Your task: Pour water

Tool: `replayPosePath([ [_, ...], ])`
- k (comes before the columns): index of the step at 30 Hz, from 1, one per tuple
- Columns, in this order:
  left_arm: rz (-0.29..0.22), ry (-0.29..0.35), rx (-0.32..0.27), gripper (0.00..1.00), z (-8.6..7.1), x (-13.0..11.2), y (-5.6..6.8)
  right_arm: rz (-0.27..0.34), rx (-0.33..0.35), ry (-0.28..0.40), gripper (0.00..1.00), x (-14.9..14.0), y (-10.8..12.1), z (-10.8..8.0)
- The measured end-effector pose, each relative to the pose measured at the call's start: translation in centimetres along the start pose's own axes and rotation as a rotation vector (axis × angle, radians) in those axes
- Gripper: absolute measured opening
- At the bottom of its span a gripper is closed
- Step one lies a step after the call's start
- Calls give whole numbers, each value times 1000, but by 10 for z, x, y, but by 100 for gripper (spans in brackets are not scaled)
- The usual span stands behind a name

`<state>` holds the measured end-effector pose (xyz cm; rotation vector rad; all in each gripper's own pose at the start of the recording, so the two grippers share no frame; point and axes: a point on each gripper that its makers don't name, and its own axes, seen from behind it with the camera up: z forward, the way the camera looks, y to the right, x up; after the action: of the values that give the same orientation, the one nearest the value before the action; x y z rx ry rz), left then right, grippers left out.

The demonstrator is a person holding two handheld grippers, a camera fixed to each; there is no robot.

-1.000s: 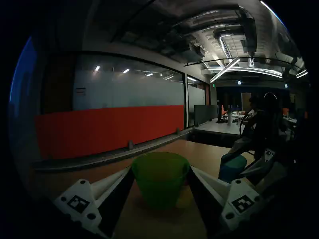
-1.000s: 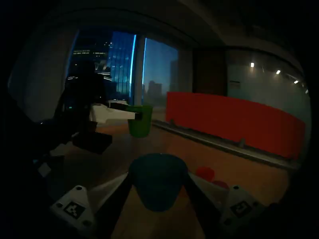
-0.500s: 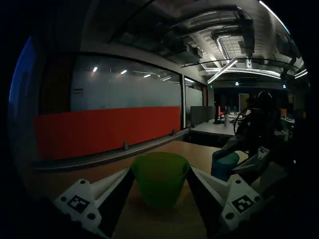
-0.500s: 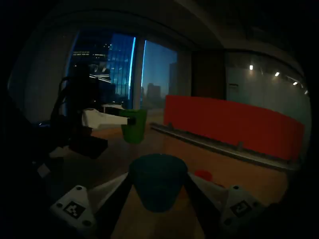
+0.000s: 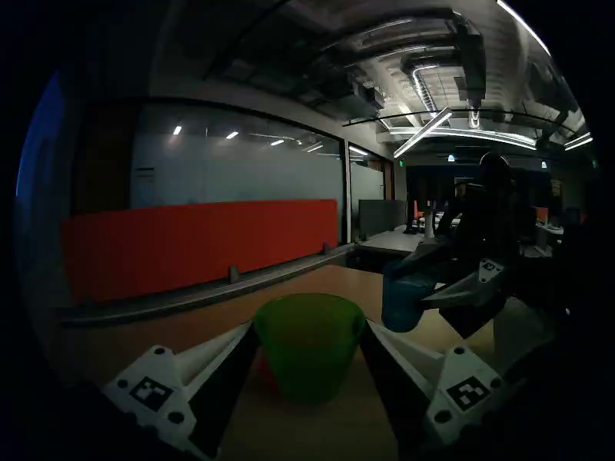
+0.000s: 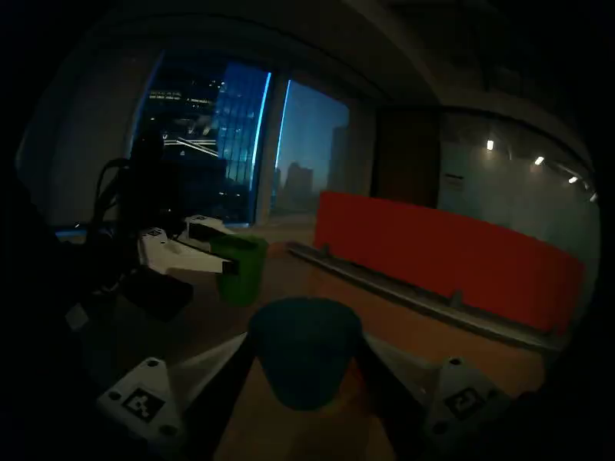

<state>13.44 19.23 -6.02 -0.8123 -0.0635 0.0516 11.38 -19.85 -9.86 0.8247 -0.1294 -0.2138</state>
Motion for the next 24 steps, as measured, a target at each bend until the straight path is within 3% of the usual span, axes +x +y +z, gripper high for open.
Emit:
replayPosePath([
  [6,-6,8,-10,88,-1,-1,8,-28,1,0,91,9,6,3],
  [18,-1,3,-17,88,0,-1,6,-36,18,7,90,16,9,7],
  [24,9,-4,-24,88,1,0,8,-68,26,29,90,35,15,13],
])
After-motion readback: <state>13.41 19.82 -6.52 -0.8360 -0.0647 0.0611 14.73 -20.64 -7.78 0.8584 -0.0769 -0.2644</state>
